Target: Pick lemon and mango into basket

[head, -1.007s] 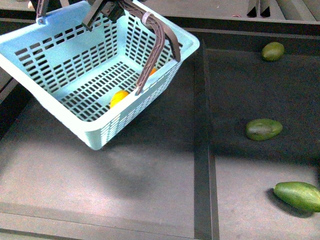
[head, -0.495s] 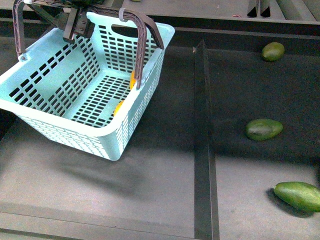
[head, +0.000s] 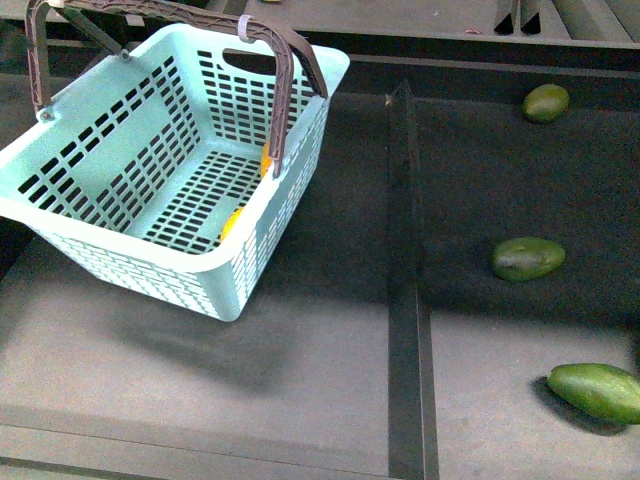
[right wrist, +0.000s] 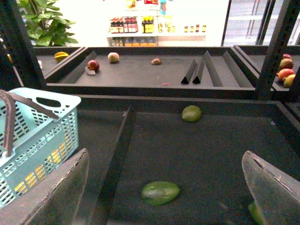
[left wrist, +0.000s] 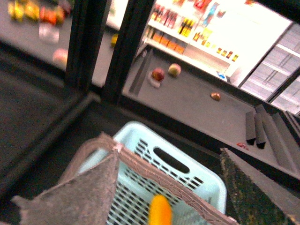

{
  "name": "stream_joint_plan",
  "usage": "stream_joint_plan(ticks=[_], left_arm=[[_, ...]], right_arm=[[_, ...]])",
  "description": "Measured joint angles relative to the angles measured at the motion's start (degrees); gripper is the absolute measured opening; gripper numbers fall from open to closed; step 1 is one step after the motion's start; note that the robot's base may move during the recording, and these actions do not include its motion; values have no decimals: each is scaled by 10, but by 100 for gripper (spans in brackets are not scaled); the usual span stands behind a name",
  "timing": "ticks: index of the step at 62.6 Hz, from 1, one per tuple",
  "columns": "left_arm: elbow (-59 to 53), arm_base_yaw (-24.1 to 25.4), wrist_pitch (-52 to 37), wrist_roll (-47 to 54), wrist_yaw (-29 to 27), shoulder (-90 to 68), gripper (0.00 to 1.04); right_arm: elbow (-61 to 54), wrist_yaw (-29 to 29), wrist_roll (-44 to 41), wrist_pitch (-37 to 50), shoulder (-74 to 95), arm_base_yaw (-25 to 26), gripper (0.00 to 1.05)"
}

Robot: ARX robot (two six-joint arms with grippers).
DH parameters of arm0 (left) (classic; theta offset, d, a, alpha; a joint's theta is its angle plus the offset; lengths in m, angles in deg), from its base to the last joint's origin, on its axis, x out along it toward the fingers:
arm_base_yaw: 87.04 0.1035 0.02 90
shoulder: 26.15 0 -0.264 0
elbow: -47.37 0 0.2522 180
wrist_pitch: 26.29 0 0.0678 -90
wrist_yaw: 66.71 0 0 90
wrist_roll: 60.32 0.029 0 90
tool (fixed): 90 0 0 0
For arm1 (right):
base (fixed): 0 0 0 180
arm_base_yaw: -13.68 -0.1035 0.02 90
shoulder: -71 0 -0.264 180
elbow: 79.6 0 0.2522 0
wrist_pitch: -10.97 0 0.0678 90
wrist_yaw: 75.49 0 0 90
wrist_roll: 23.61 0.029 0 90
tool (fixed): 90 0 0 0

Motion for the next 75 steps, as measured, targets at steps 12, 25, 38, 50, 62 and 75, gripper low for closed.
stream_joint_plan(ticks=[12,25,38,50,62,75], left_arm=[[-169,14,-84,165,15,89,17],[-275,49,-88,180,48,198,4],[-340,49,-46,182,49,302,4],[-388,49,-39,182,49,358,4],[-403,49,47,183,49,460,4],[-404,49,137,184,49,559,4]], right_arm=[[0,0,0,0,0,0,96],[0,0,0,0,0,0,96],[0,0,0,0,0,0,96],[0,0,0,0,0,0,96],[0,0,0,0,0,0,96],[0,0,0,0,0,0,96]])
